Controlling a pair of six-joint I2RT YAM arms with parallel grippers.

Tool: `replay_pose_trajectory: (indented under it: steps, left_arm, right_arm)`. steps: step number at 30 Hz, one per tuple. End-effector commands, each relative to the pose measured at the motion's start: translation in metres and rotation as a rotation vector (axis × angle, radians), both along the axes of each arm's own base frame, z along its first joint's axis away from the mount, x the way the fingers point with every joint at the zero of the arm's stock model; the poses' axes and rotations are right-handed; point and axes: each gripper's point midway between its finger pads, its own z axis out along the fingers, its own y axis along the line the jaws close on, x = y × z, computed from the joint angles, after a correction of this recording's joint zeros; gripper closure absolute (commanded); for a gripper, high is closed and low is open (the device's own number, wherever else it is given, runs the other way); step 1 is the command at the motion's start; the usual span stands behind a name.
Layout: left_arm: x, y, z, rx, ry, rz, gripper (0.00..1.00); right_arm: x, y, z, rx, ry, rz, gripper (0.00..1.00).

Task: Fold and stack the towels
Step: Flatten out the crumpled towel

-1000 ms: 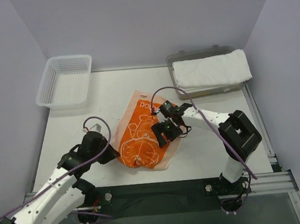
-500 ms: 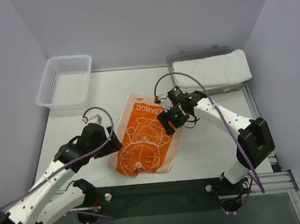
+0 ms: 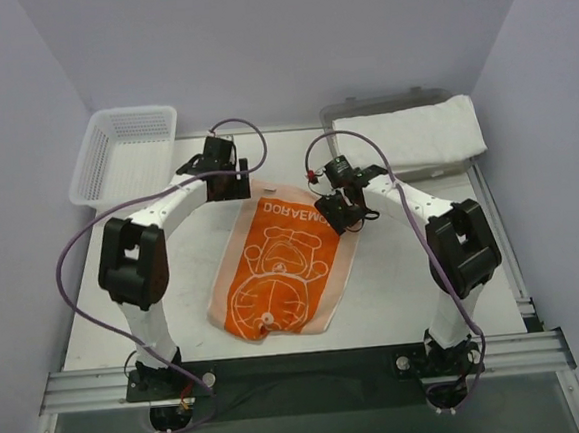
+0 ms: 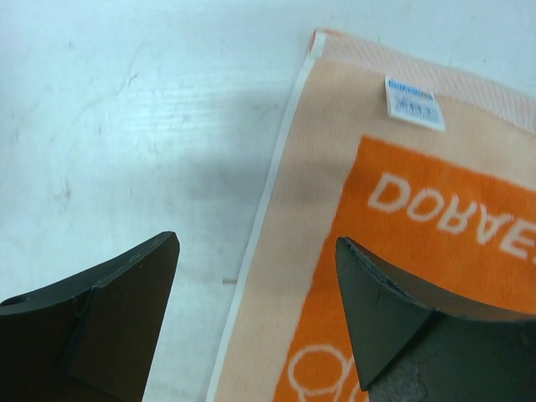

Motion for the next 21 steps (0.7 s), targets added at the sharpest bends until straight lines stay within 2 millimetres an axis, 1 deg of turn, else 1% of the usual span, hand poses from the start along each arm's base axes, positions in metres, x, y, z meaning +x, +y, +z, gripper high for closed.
replay_pose_trajectory:
  steps: [1,2,3,4,5,6,8,9,10,11,12,14,15,17,18,19,20,21]
  left_arm:
    - [0.052,-0.014,0.018,-0.01,-0.1,-0.068,0.14]
    - [0.059,-0.015,0.016,-0.009,-0.104,-0.06,0.14]
    - [0.064,-0.016,0.004,-0.004,-0.084,-0.057,0.15]
    - [0.073,-0.019,0.009,-0.016,-0.101,-0.05,0.15]
    - [0.077,-0.02,0.003,-0.015,-0.096,-0.048,0.15]
    - [0.08,-0.02,-0.009,-0.011,-0.077,-0.044,0.15]
    - [0.083,-0.024,-0.017,-0.022,-0.061,-0.045,0.15]
    - [0.081,-0.026,-0.028,-0.033,-0.037,-0.038,0.15]
    - [0.079,-0.028,-0.035,-0.04,-0.021,-0.037,0.15]
    - [0.071,-0.029,-0.046,-0.044,0.01,-0.036,0.16]
    - [0.066,-0.03,-0.053,-0.049,0.028,-0.027,0.16]
    - [0.056,-0.027,-0.063,-0.043,0.058,-0.001,0.16]
    - [0.045,-0.023,-0.072,-0.045,0.087,0.016,0.17]
    - [0.035,-0.018,-0.08,-0.033,0.111,0.039,0.18]
    - [0.024,-0.013,-0.085,-0.032,0.133,0.059,0.2]
    - [0.019,-0.011,-0.087,-0.026,0.14,0.072,0.21]
    - [0.014,-0.009,-0.084,-0.028,0.141,0.084,0.21]
    - [0.001,-0.004,-0.093,-0.02,0.171,0.103,0.23]
  right_arm:
    - [0.022,-0.002,0.007,-0.056,-0.073,-0.004,0.51]
    - [0.023,-0.002,0.0,-0.068,-0.059,0.0,0.52]
    - [0.026,-0.001,-0.002,-0.075,-0.061,0.002,0.53]
    - [0.028,-0.003,-0.004,-0.095,-0.066,-0.003,0.53]
    - [0.029,-0.005,-0.009,-0.114,-0.058,-0.002,0.54]
    - [0.033,-0.005,-0.011,-0.123,-0.064,-0.004,0.56]
    - [0.037,-0.007,-0.016,-0.159,-0.074,-0.005,0.56]
    - [0.04,-0.007,-0.017,-0.171,-0.085,-0.004,0.56]
    - [0.042,-0.011,-0.021,-0.204,-0.088,-0.008,0.57]
    - [0.044,-0.011,-0.023,-0.215,-0.09,-0.006,0.57]
    - [0.044,-0.009,-0.025,-0.221,-0.088,0.001,0.57]
    - [0.045,-0.008,-0.03,-0.226,-0.082,0.006,0.57]
    - [0.045,-0.006,-0.031,-0.226,-0.081,0.011,0.57]
    - [0.046,-0.005,-0.037,-0.237,-0.074,0.018,0.57]
    - [0.046,-0.005,-0.037,-0.242,-0.075,0.02,0.58]
    - [0.046,-0.005,-0.039,-0.25,-0.074,0.024,0.58]
    - [0.047,-0.007,-0.04,-0.265,-0.074,0.025,0.62]
    - [0.046,-0.007,-0.042,-0.27,-0.072,0.027,0.62]
